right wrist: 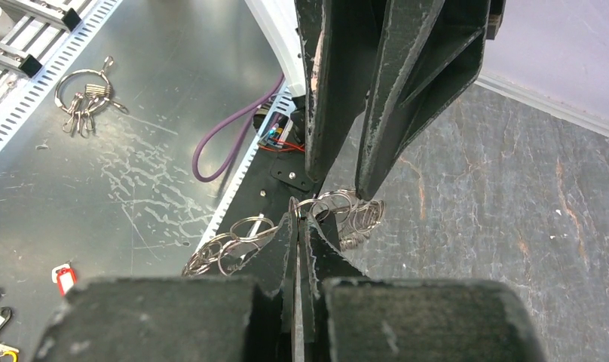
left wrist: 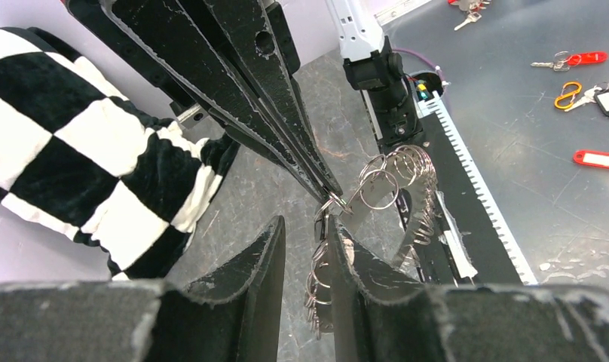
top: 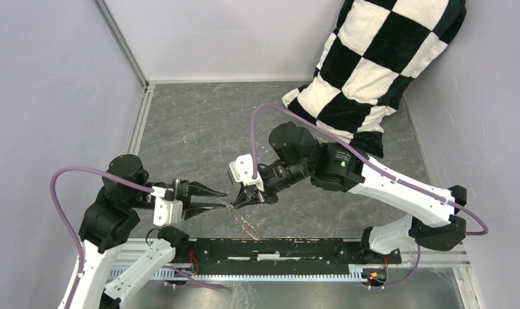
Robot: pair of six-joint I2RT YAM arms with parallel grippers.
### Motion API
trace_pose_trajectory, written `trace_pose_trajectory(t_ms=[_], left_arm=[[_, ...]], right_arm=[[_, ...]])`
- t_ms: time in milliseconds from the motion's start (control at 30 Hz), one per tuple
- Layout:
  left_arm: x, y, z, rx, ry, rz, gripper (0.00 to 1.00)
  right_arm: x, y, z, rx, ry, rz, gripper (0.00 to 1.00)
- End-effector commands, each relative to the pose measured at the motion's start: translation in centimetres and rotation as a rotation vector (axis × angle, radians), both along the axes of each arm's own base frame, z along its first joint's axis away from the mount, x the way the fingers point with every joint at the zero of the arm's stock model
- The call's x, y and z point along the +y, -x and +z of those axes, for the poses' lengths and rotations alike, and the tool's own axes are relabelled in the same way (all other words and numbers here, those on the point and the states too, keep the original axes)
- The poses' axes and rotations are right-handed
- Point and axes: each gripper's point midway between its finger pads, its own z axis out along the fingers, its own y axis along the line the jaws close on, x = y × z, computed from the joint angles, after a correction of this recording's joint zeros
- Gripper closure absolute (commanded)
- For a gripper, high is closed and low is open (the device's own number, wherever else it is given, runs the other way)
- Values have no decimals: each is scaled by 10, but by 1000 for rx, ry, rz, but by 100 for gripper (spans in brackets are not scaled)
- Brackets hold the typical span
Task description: Put the keys on the keyring
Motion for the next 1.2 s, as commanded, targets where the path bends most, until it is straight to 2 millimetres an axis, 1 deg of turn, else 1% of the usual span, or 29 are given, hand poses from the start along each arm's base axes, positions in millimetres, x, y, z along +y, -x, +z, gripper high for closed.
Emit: trace_pose_trajectory(t_ms=[0, 67, 200, 333, 767, 833, 1033, 1167], left_arm=[[-3, 3, 0, 50, 6, -31, 66], [-4, 3, -4, 73, -7, -45, 66], [-4, -5, -16, 48, -53, -33, 68], [-5, -5, -12, 35, -50, -43, 69], [-5, 12, -3, 98, -23, -107, 73], [-4, 13, -3, 101, -22, -113, 76], [-3, 13, -7, 100, -26, -98, 89], [-1, 13, -12, 82, -40, -92, 94]], right_arm=[[6, 5, 35, -20, -106, 43, 99], [7, 5, 36, -15, -109, 45, 99], [8, 6, 38, -13, -114, 49, 99], [9, 6, 36, -8, -109, 55, 100], [14, 2, 33, -10, -100, 36, 99], [14, 1, 32, -9, -95, 28, 100], [14, -8, 33, -21, -98, -20, 100], [12, -12, 36, -18, -113, -39, 100]])
